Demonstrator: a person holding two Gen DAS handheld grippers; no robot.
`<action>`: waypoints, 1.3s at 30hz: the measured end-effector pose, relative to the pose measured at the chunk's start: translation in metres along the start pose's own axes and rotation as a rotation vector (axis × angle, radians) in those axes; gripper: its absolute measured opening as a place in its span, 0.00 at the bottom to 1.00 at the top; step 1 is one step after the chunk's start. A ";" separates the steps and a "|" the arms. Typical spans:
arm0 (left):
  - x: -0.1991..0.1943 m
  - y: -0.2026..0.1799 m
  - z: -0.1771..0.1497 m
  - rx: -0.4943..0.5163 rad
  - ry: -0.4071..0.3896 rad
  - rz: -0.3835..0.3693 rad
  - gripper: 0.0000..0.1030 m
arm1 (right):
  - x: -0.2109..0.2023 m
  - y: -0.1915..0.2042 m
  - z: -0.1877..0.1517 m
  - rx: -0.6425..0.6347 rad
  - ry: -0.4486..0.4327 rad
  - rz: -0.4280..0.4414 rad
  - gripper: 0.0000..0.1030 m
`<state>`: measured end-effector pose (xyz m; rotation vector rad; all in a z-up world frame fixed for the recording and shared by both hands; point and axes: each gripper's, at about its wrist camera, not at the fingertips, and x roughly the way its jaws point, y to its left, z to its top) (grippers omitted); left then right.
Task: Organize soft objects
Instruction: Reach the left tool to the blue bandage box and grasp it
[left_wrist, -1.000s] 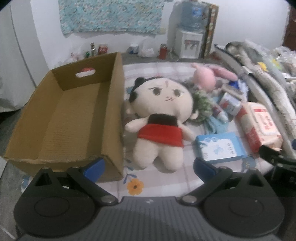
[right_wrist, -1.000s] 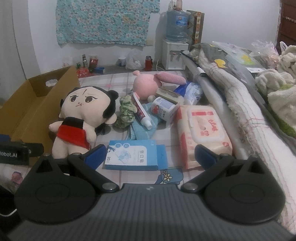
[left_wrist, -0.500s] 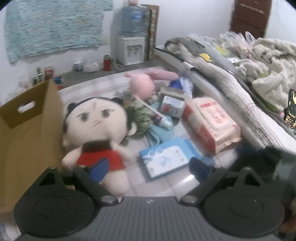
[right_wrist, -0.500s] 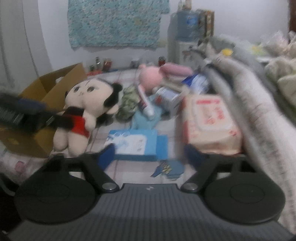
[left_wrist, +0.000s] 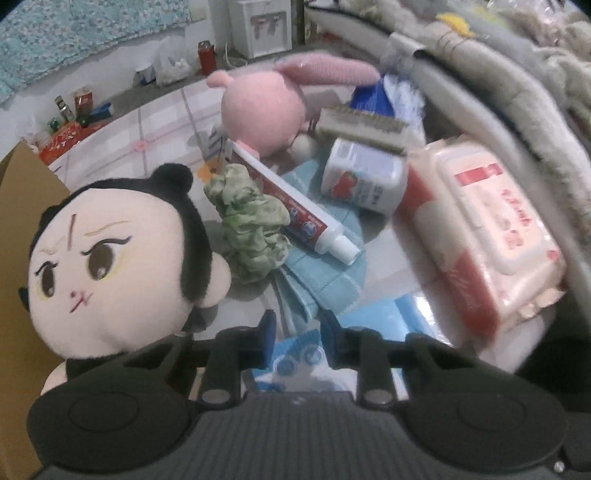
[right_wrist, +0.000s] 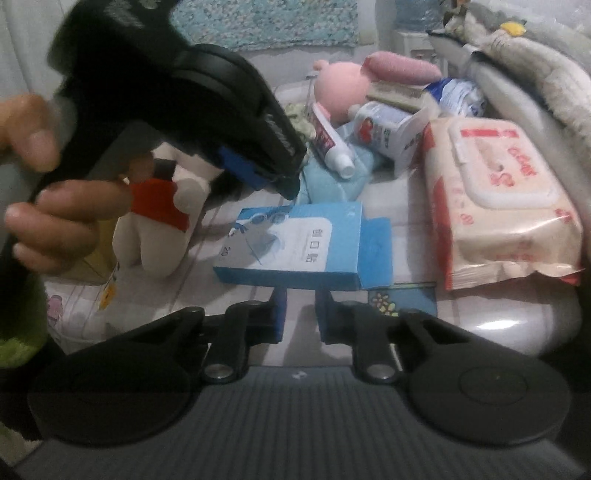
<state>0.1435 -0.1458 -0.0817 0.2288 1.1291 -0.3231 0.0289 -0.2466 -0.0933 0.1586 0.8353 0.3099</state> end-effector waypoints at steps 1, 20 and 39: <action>0.005 -0.001 0.002 0.002 0.010 0.009 0.25 | 0.004 -0.003 0.000 0.000 0.005 0.011 0.13; 0.002 0.012 -0.022 -0.053 0.120 -0.065 0.44 | 0.000 -0.053 -0.001 0.090 -0.052 -0.074 0.13; 0.005 0.019 -0.047 -0.031 0.056 -0.336 0.70 | 0.002 -0.066 -0.008 0.169 -0.027 0.028 0.13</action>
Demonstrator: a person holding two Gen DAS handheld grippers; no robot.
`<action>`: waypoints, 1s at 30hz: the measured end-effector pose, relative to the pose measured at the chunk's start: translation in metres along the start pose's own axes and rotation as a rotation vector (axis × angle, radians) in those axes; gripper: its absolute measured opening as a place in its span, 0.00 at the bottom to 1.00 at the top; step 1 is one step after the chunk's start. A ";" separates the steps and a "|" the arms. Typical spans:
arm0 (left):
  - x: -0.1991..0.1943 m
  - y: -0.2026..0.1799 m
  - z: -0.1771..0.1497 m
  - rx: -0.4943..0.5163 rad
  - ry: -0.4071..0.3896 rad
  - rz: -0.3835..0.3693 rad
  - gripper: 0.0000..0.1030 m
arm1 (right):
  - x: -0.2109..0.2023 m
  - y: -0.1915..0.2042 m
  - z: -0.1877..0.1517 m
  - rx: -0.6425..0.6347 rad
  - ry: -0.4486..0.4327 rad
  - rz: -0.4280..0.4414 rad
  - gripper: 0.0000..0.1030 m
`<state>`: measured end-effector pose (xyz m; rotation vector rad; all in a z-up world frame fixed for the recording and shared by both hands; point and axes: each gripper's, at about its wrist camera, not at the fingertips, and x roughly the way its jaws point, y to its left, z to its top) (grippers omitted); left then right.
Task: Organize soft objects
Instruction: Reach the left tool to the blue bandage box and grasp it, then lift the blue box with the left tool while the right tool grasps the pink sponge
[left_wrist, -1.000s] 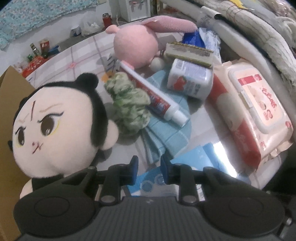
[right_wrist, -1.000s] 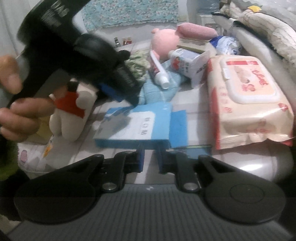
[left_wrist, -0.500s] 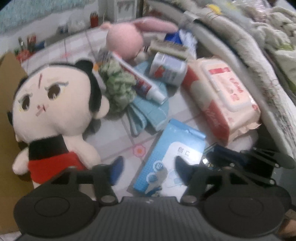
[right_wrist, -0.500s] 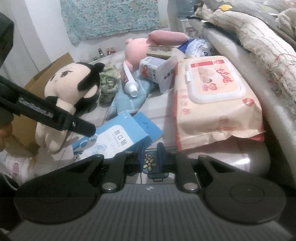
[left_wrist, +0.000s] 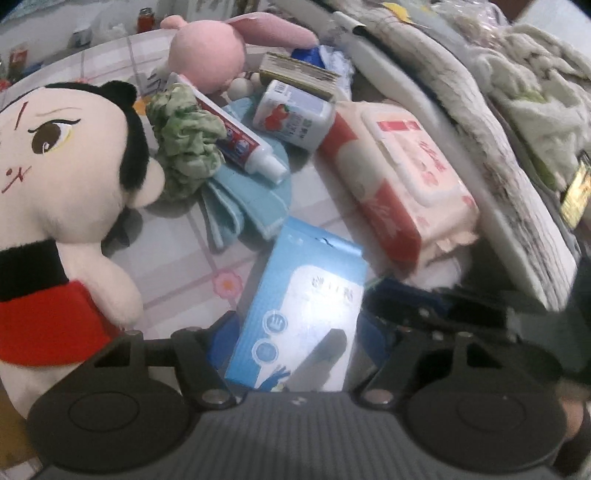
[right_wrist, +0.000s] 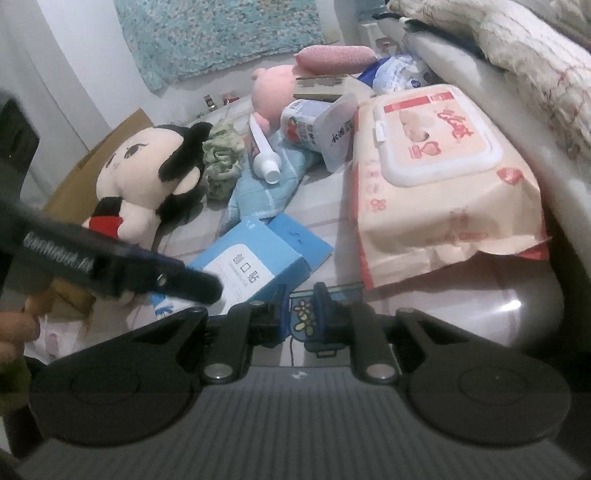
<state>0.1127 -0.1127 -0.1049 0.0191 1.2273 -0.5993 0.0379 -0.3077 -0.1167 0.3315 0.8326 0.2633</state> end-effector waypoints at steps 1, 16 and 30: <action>-0.002 -0.001 -0.003 0.012 -0.003 -0.006 0.70 | 0.002 -0.001 0.001 0.004 0.003 0.009 0.13; -0.017 -0.005 -0.023 0.100 -0.015 0.089 0.78 | 0.029 0.002 0.015 0.086 0.064 0.191 0.14; 0.013 -0.031 -0.022 0.182 -0.003 0.232 0.73 | -0.047 -0.009 0.020 0.070 -0.040 0.060 0.18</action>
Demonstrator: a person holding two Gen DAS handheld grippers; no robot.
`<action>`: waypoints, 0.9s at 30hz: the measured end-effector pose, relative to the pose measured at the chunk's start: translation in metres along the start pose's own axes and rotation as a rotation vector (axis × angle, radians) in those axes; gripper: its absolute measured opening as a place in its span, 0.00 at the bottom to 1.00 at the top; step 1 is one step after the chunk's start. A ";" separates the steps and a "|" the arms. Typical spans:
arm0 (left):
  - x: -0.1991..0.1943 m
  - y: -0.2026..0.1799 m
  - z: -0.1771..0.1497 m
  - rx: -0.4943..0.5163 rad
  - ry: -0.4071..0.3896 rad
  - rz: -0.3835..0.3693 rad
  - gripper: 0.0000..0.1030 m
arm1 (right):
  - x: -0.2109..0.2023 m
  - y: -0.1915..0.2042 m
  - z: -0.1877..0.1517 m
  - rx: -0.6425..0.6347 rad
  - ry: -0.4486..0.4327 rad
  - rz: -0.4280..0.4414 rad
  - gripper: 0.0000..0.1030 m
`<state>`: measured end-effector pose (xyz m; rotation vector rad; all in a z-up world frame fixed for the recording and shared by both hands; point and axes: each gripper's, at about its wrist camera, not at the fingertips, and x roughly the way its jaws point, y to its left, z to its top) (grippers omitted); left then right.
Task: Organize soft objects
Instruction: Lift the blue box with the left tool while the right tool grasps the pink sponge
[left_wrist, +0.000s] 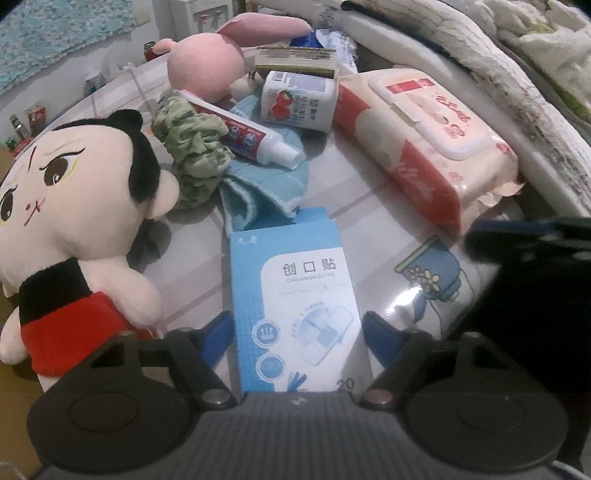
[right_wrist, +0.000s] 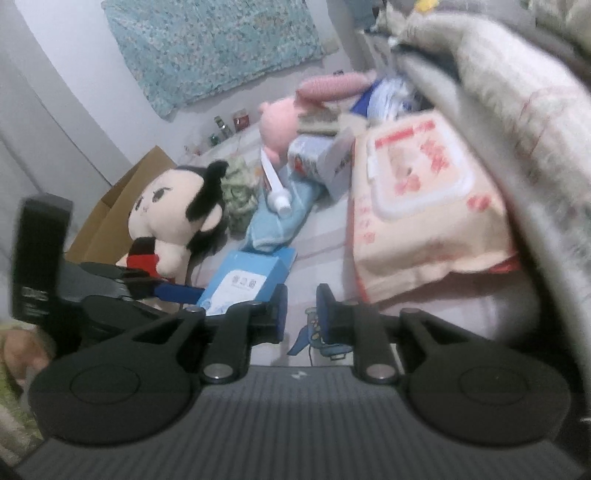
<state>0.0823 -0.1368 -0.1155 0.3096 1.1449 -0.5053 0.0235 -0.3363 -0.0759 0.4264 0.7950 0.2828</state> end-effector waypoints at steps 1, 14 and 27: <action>0.001 0.000 0.000 -0.004 -0.003 0.004 0.72 | -0.006 0.002 0.002 -0.012 -0.012 -0.002 0.21; -0.044 0.018 -0.007 -0.098 -0.154 -0.030 0.71 | -0.014 0.031 0.093 -0.156 -0.105 0.030 0.55; -0.128 0.088 0.007 -0.329 -0.460 -0.031 0.71 | 0.129 -0.043 0.223 0.562 -0.062 0.162 0.73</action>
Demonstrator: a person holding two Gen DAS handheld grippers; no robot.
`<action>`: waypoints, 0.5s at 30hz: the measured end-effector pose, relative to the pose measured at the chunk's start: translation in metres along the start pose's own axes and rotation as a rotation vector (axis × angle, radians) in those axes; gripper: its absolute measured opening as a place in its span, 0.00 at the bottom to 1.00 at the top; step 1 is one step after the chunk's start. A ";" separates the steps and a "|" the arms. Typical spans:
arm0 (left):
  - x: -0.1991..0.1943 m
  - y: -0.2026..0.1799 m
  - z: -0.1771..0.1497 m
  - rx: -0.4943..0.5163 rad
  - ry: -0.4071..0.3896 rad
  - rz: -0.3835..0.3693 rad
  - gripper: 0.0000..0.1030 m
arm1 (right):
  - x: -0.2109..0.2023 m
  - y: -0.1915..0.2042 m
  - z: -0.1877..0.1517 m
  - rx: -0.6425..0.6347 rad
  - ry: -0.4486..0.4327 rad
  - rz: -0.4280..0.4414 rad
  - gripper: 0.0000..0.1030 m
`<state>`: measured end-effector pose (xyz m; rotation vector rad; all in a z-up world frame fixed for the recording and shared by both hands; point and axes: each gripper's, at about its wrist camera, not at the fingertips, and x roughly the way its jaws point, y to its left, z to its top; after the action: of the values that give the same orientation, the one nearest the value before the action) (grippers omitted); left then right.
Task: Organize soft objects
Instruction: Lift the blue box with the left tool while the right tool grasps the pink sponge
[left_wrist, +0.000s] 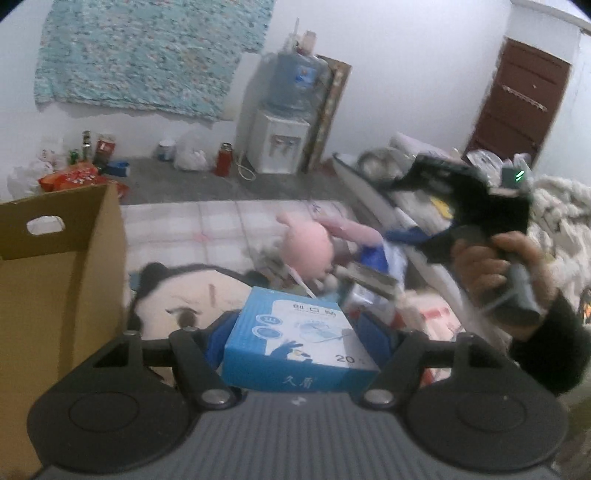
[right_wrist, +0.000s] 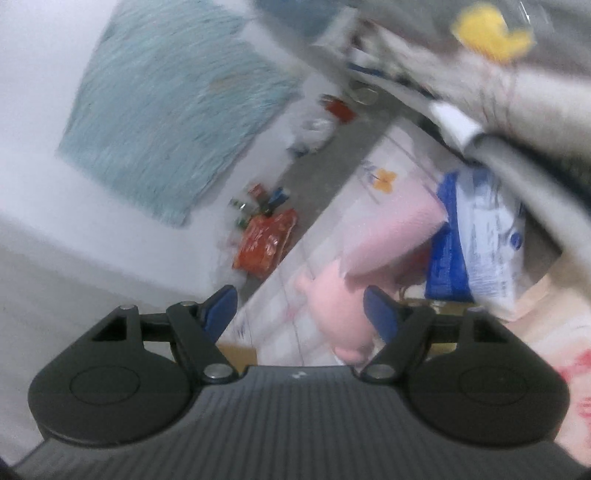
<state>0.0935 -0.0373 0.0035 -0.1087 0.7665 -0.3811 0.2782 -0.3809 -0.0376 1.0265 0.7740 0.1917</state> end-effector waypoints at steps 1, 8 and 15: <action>0.000 0.003 0.002 -0.007 -0.008 0.006 0.71 | 0.011 -0.004 -0.002 0.048 0.001 -0.023 0.73; -0.003 0.027 0.005 -0.034 -0.016 0.006 0.71 | 0.058 -0.031 -0.004 0.241 -0.073 -0.156 0.74; -0.009 0.032 -0.001 -0.035 -0.018 0.005 0.71 | 0.086 -0.060 -0.007 0.388 -0.157 -0.142 0.39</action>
<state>0.0967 -0.0044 0.0010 -0.1429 0.7557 -0.3616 0.3232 -0.3659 -0.1311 1.3283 0.7524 -0.1674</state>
